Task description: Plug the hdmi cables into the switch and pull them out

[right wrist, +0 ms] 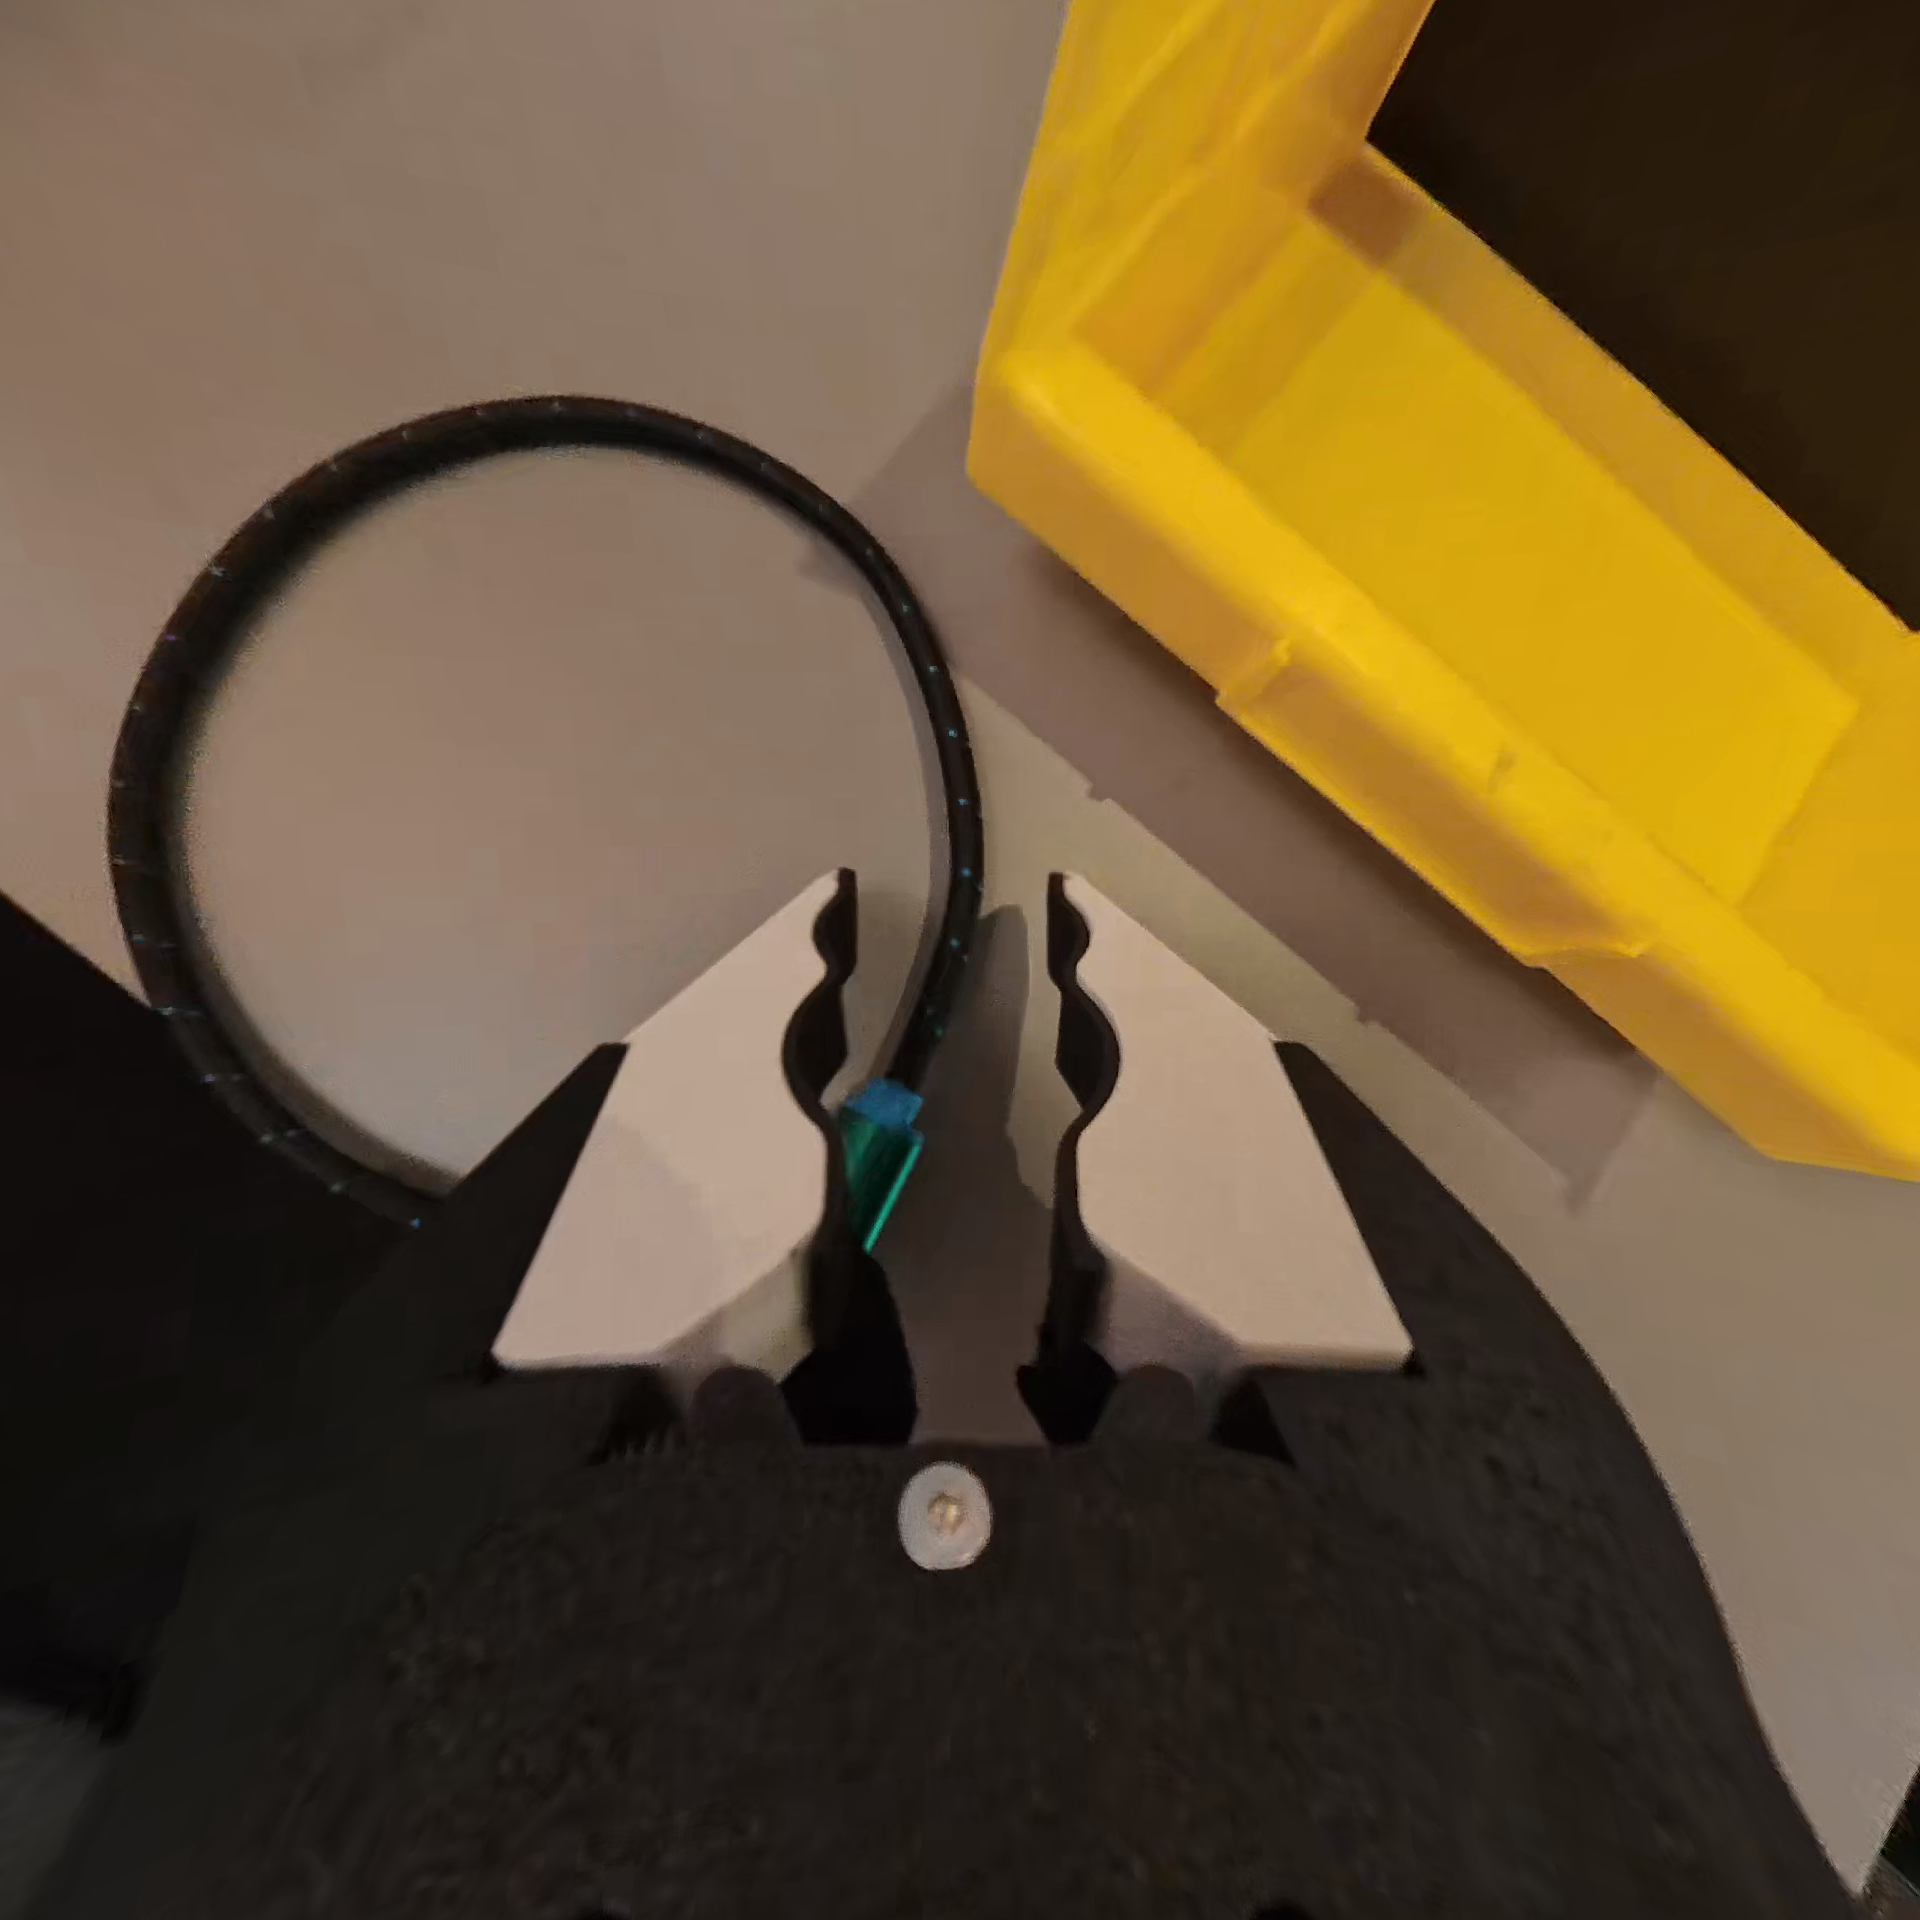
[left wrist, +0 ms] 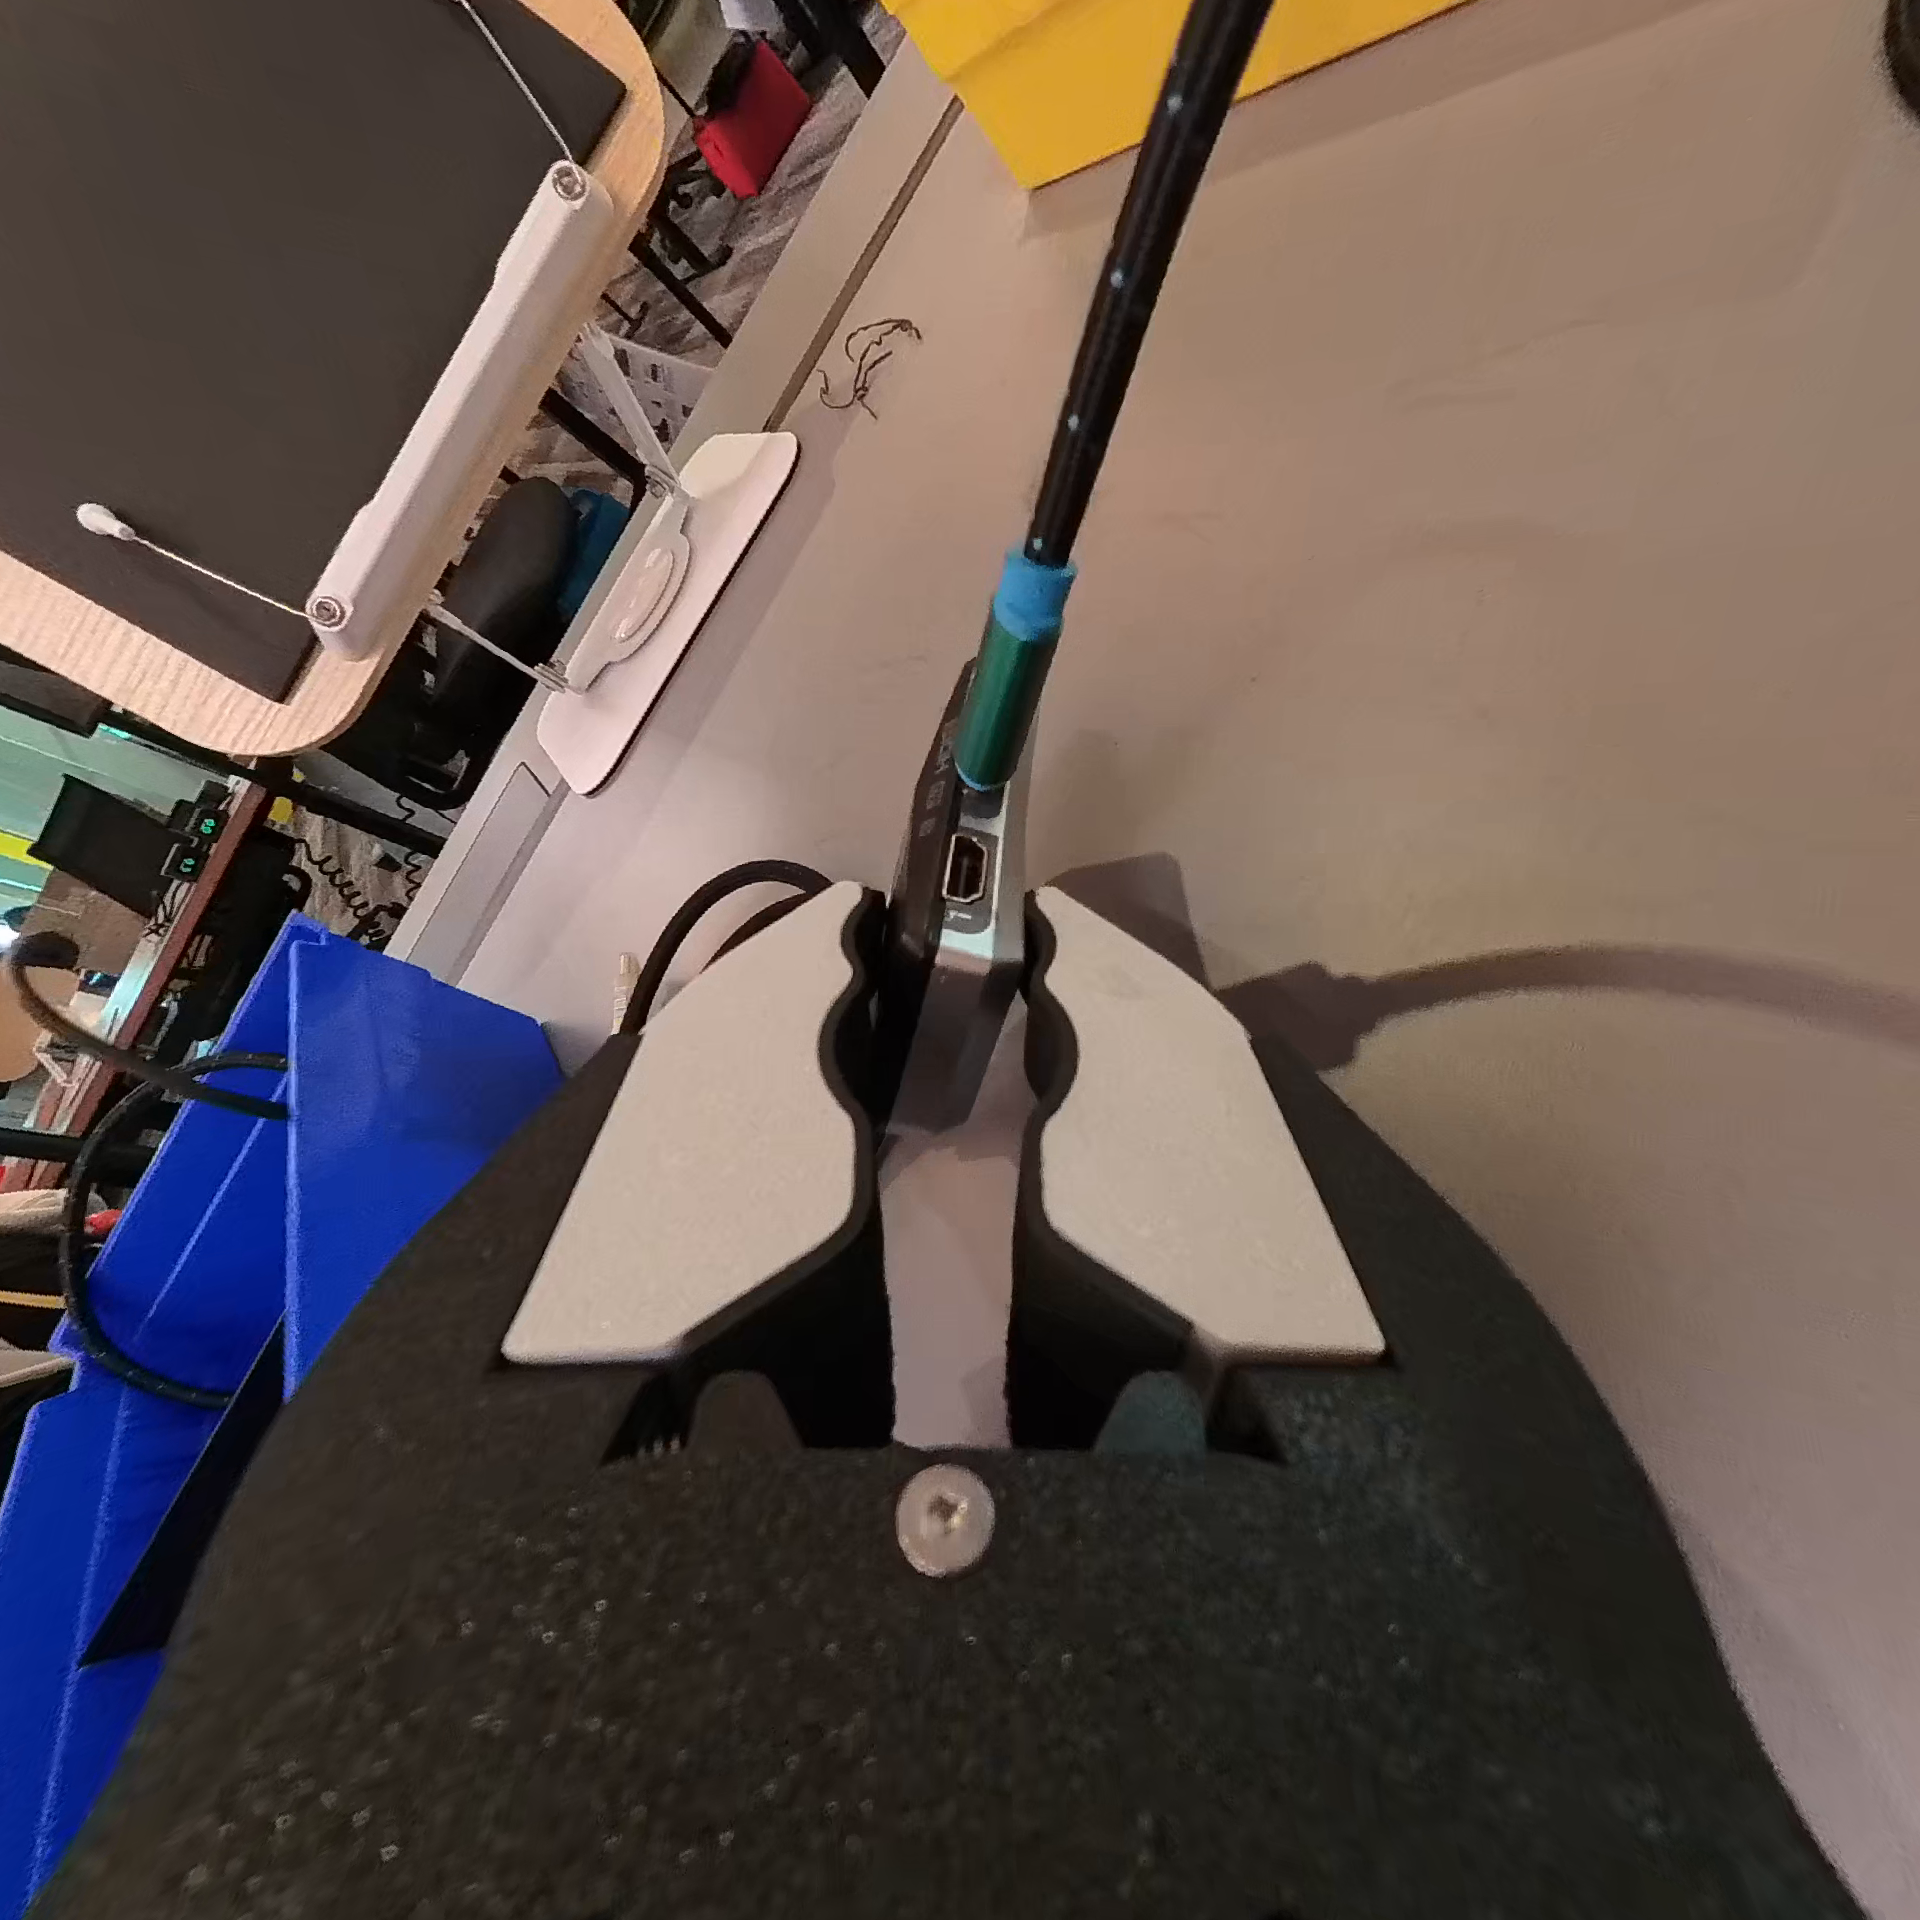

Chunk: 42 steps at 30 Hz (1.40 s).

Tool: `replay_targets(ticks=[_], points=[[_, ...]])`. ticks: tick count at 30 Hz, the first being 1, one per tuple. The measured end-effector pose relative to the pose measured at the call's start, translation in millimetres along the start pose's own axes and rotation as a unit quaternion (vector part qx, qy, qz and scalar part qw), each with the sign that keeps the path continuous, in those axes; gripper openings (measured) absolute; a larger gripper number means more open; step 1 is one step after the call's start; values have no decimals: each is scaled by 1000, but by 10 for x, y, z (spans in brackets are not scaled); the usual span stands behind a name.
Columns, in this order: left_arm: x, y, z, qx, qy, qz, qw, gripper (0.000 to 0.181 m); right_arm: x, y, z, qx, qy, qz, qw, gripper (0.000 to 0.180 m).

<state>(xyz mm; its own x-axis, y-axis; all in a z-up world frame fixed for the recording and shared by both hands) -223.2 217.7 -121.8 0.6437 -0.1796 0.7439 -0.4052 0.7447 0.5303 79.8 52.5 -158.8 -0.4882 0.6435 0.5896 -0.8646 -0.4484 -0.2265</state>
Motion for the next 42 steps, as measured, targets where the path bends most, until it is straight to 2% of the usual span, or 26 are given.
replay_targets(ticks=[1,3,6,10,12,17,20,22,25,29,32,35,42], points=[[-2,-5,-3,0,1,-2,1000,25,-9,14,-44,3,4,1,1000,31],[-4,-15,-7,0,3,-6,1000,25,-22,-9,-95,-10,7,-4,1000,6],[-7,-19,-3,0,2,-7,1000,25,16,32,-46,13,15,9,1000,6],[-6,-13,-2,-1,1,-5,1000,25,375,35,293,-3,-65,35,997,6],[-8,-15,-1,-1,1,-5,1000,25,564,3,535,-37,-95,56,993,6],[-5,-16,-1,-1,1,-5,1000,25,998,-374,1339,-184,-145,100,967,5],[-3,-13,2,-2,1,-3,1000,25,1028,-862,1730,-267,-107,92,953,6],[-2,-12,3,-3,1,-1,1000,25,977,-1213,1839,-294,-69,72,951,5],[0,-16,-2,-3,3,0,1000,26,890,-1681,1693,-292,-13,30,956,6],[1,-24,-7,-2,5,-3,1000,25,711,-2032,1057,-253,61,-40,965,5],[8,-13,-2,-1,3,1,1000,25,556,-1996,594,-229,116,-53,965,6],[25,4,7,5,-9,6,1000,25,428,-1853,293,-221,162,-49,960,6],[191,-8,28,16,-64,16,998,24,170,-1707,-112,-191,248,-87,946,6]])
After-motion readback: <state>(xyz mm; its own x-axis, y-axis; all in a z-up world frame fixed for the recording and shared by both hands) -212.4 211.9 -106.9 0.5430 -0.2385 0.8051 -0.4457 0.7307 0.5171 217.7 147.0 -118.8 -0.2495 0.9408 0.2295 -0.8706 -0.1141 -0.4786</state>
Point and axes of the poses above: each gripper's, where its closed fingertips meet, z back along the fingers, x out of its top, y = z × x across the jaws, the point moved 3 cm from there along z, back along the fingers, and after that the axes turned 8 degrees about z, right-handed, at the moved point
